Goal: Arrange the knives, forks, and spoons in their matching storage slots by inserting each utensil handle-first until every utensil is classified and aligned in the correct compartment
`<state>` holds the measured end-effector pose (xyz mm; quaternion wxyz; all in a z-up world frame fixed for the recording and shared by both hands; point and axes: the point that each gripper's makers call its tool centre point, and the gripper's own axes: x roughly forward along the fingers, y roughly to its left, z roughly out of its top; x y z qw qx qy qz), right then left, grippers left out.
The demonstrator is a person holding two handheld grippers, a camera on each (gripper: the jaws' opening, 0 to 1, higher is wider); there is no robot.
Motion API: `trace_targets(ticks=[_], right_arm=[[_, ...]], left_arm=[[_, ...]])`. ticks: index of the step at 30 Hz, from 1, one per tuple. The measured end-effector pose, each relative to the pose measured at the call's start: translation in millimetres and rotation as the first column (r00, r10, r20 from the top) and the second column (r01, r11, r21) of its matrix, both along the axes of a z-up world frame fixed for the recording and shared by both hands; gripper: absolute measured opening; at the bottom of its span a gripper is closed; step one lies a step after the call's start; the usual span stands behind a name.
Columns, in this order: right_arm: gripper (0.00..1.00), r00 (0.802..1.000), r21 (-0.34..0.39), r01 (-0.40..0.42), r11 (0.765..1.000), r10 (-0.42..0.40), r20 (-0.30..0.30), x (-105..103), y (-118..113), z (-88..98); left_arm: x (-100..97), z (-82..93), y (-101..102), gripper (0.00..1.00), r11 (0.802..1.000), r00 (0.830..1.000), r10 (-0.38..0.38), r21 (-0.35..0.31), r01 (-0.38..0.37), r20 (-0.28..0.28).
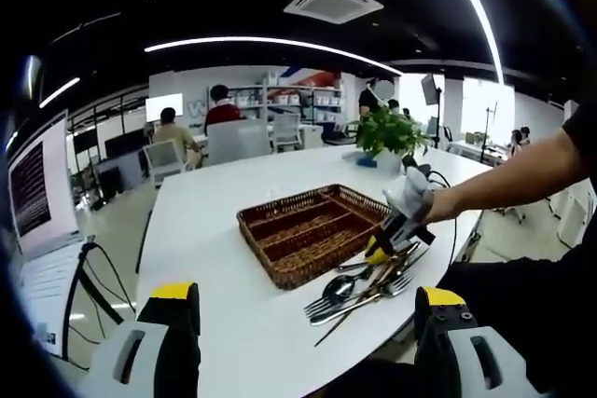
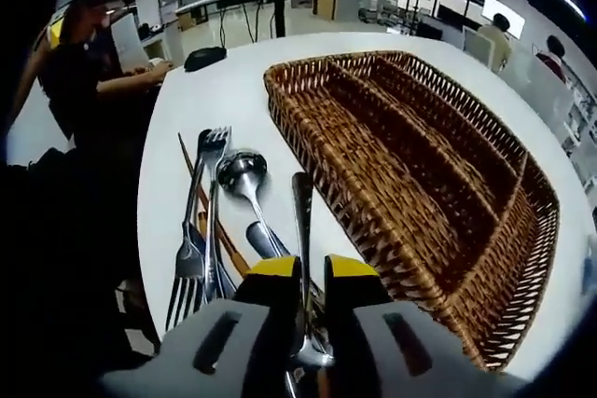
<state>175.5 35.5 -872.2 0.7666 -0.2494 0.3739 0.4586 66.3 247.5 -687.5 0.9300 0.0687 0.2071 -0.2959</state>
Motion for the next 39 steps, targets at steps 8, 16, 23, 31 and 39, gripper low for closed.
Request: trace_targets(ticks=[8,16,23,31,39], right_arm=[[0.04,0.999,0.002,0.003,1.000,-0.003,-0.042,1,10,-7.7],[0.03,0.998,-0.041,-0.068,0.997,0.068,-0.019,5,16,-14.6],[0.00,0.991,-0.072,-0.122,0.990,0.125,0.048,1,18,-8.1],[0.00,0.979,-0.094,-0.171,0.981,0.180,0.095,5,17,-3.0],[0.00,0.990,-0.063,-0.114,0.992,0.118,0.071,8,11,-1.6]], left_arm=[[-1.3,-1.7,-2,1.00,1.000,1.000,-0.004,-0.001,0.004,-0.001],[-3.5,-2.9,5,1.00,1.000,1.000,0.006,0.002,-0.006,-0.001],[-2.8,-3.2,3,1.00,1.000,1.000,0.001,0.002,-0.001,-0.003],[-0.4,-2.3,-4,1.00,1.000,1.000,-0.010,-0.003,0.010,0.000],[-1.9,-4.7,-5,1.00,1.000,1.000,-0.012,0.002,0.012,-0.006]])
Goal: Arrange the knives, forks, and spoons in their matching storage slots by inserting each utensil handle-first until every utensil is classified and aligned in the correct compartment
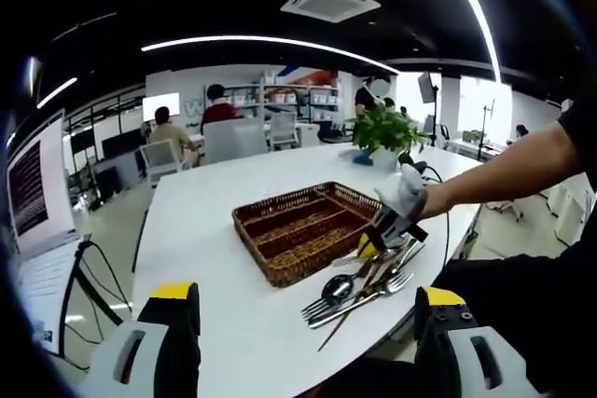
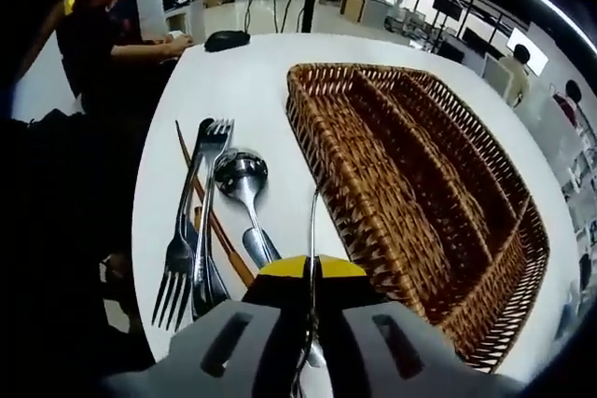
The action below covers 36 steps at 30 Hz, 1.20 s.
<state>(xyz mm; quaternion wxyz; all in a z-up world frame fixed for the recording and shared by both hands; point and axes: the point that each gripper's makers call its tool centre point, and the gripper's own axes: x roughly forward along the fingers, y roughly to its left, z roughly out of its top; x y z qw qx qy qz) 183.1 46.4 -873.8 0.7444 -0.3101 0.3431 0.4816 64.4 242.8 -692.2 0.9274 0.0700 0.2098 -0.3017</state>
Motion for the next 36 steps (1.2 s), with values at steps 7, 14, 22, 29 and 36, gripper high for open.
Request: trace_targets(ticks=[7,14,22,29,36], right_arm=[[0.02,0.998,-0.016,0.053,0.998,-0.053,-0.038,-3,-19,-5.7],[0.00,0.999,-0.048,-0.034,0.998,0.033,-0.023,-8,-12,-5.1],[0.00,0.994,-0.086,-0.105,0.991,0.107,0.020,-12,-8,-4.1],[0.00,0.991,-0.091,-0.123,0.988,0.128,0.049,-9,-6,13.4],[0.00,0.985,-0.097,-0.156,0.983,0.162,0.061,-18,-4,34.7]], left_arm=[[1.4,1.5,2,1.00,1.000,1.000,0.005,0.000,-0.005,0.004],[-0.6,-0.9,2,1.00,1.000,1.000,0.000,0.002,0.000,-0.001],[-1.8,-1.2,5,1.00,1.000,1.000,0.006,0.002,-0.006,-0.001],[-2.0,-1.0,4,1.00,1.000,1.000,0.010,-0.013,-0.010,-0.007],[-1.7,2.2,-2,1.00,0.999,1.000,0.008,-0.036,-0.008,0.000]])
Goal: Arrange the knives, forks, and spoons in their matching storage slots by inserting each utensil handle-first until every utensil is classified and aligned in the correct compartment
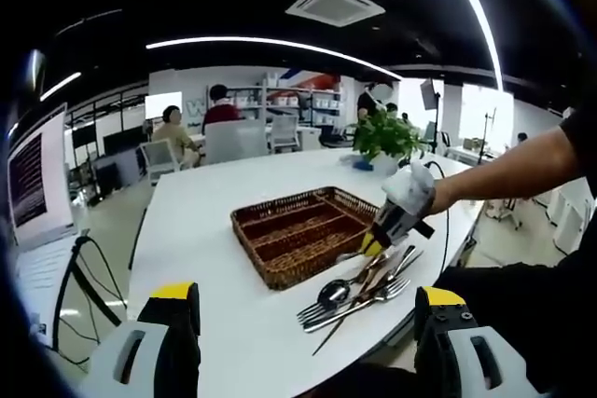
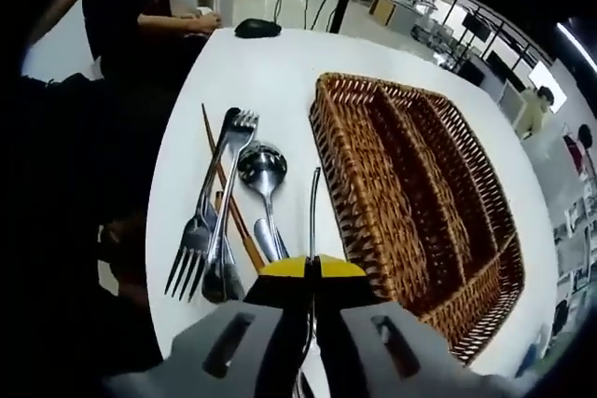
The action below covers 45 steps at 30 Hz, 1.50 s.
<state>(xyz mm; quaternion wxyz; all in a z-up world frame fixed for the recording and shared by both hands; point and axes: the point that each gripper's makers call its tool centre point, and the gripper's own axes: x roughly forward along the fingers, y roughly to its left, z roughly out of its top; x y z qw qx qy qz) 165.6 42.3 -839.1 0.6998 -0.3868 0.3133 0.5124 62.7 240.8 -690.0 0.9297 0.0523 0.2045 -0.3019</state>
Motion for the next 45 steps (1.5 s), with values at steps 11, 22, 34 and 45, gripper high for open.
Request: trace_targets(ticks=[11,22,34,45], right_arm=[[0.00,0.987,-0.060,-0.140,0.988,0.144,0.069,-12,8,44.7],[0.00,0.979,-0.070,-0.144,0.987,0.153,0.135,-9,4,88.6],[0.00,0.972,-0.088,-0.125,0.988,0.140,0.190,3,-4,119.1],[0.00,0.965,-0.115,-0.144,0.983,0.165,0.204,3,-1,129.7]], left_arm=[[0.0,4.0,-8,1.00,1.000,1.000,-0.002,-0.017,0.002,0.012],[-0.6,3.5,-18,1.00,1.000,1.000,-0.017,-0.019,0.018,0.017],[3.1,6.9,-22,1.00,0.999,0.999,-0.031,-0.016,0.031,0.030],[21.9,17.1,-34,1.00,0.998,0.997,-0.058,-0.011,0.059,0.054]])
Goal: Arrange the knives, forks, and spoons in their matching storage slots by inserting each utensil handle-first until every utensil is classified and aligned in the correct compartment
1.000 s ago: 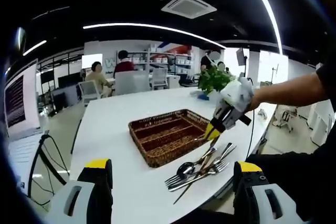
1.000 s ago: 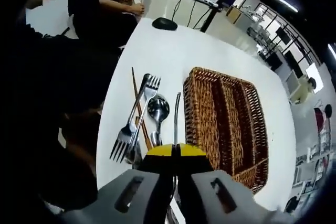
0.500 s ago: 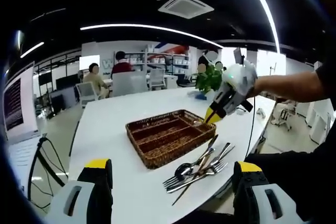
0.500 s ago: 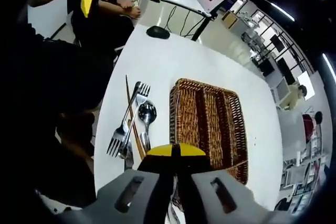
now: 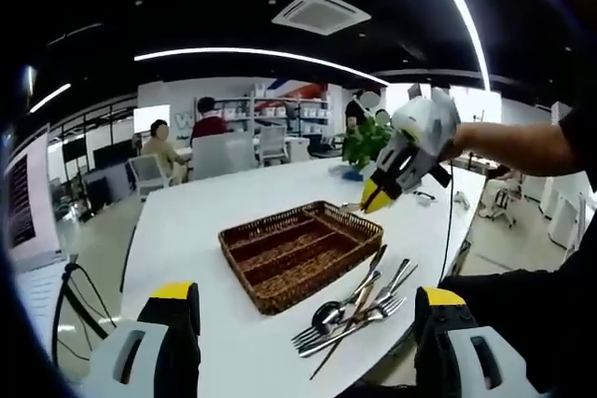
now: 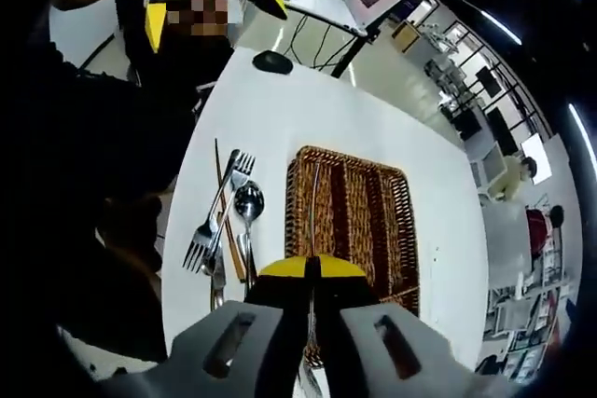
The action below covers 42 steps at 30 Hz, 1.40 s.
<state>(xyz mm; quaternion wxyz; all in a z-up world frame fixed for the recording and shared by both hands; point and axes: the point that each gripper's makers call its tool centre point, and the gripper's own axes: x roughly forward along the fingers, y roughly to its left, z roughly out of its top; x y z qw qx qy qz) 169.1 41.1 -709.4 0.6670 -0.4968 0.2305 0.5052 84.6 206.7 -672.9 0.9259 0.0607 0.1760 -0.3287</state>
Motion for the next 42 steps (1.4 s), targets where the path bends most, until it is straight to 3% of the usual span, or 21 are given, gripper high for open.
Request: trace_targets(ticks=[21,42], right_arm=[[0.00,1.000,-0.016,-0.012,1.000,0.012,0.002,10,9,-3.0],[0.00,0.999,-0.053,-0.034,0.998,0.034,0.005,55,34,-16.1]], left_arm=[[1.7,-3.7,-2,1.00,1.000,1.000,-0.010,0.011,0.010,-0.001],[11.1,-20.5,-8,1.00,0.999,0.999,-0.033,0.026,0.033,-0.007]])
